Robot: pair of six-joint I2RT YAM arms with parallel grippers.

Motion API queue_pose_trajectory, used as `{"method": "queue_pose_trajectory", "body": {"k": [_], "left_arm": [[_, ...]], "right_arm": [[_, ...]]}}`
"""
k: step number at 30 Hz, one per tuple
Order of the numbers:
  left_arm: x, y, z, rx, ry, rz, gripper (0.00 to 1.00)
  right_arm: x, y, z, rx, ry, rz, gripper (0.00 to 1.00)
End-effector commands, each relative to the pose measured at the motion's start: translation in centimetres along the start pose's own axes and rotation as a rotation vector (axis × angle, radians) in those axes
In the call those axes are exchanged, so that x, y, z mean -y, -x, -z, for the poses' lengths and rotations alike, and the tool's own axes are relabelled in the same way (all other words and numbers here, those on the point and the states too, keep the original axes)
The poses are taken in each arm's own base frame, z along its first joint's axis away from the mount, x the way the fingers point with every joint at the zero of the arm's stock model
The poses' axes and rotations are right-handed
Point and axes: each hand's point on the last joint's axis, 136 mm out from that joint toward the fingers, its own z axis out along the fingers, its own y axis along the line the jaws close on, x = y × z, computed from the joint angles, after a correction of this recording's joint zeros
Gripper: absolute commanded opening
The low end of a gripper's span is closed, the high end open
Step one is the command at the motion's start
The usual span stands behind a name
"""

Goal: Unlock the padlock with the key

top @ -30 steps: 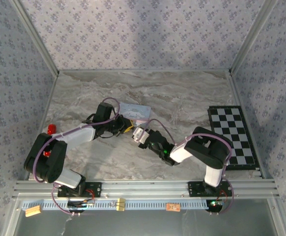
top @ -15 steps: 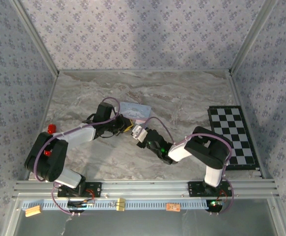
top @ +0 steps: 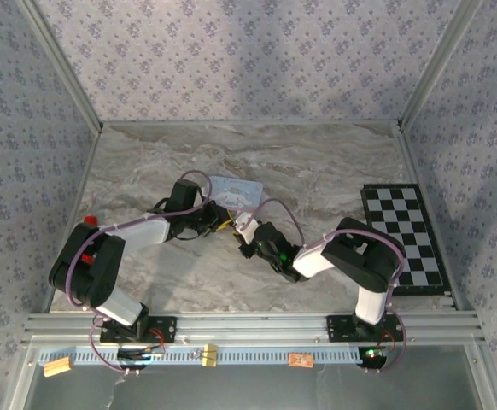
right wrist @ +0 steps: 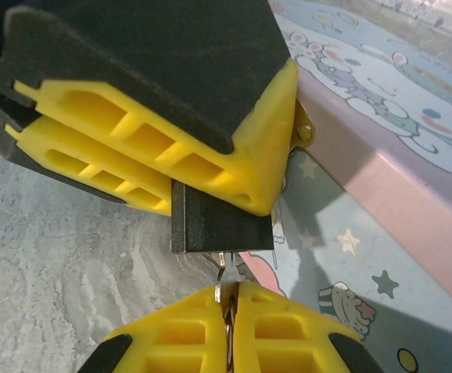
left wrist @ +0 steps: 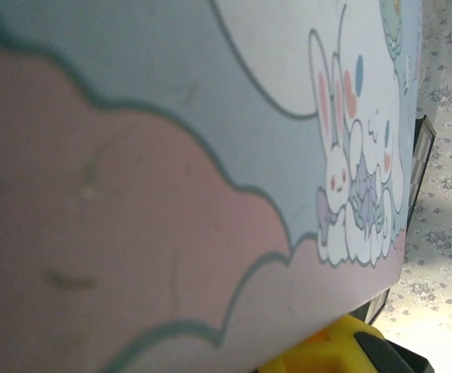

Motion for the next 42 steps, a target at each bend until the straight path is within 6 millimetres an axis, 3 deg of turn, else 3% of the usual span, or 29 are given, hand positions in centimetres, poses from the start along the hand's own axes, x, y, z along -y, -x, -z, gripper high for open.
{"method": "queue_pose_trajectory", "body": {"k": [1, 14, 23, 36, 42], "left_arm": [[0.4, -1.4, -0.5, -0.060, -0.025, -0.037, 0.00], [-0.6, -1.7, -1.6, -0.075, -0.013, -0.047, 0.00], [-0.8, -1.2, -2.1, -0.061, -0.017, -0.073, 0.00], [-3.7, -1.4, -2.4, -0.048, 0.125, -0.165, 0.00], [-2.7, -1.4, -3.3, -0.048, 0.086, -0.166, 0.12]], "right_arm": [[1.1, 3.5, 0.0, 0.088, -0.004, -0.139, 0.07], [1.0, 2.8, 0.1, 0.081, 0.146, -0.395, 0.02], [0.1, 1.2, 0.5, 0.022, 0.139, -0.363, 0.01], [-1.0, -0.3, 1.2, -0.083, 0.132, -0.440, 0.00], [-1.2, -1.1, 0.9, -0.120, 0.137, -0.455, 0.00]]}}
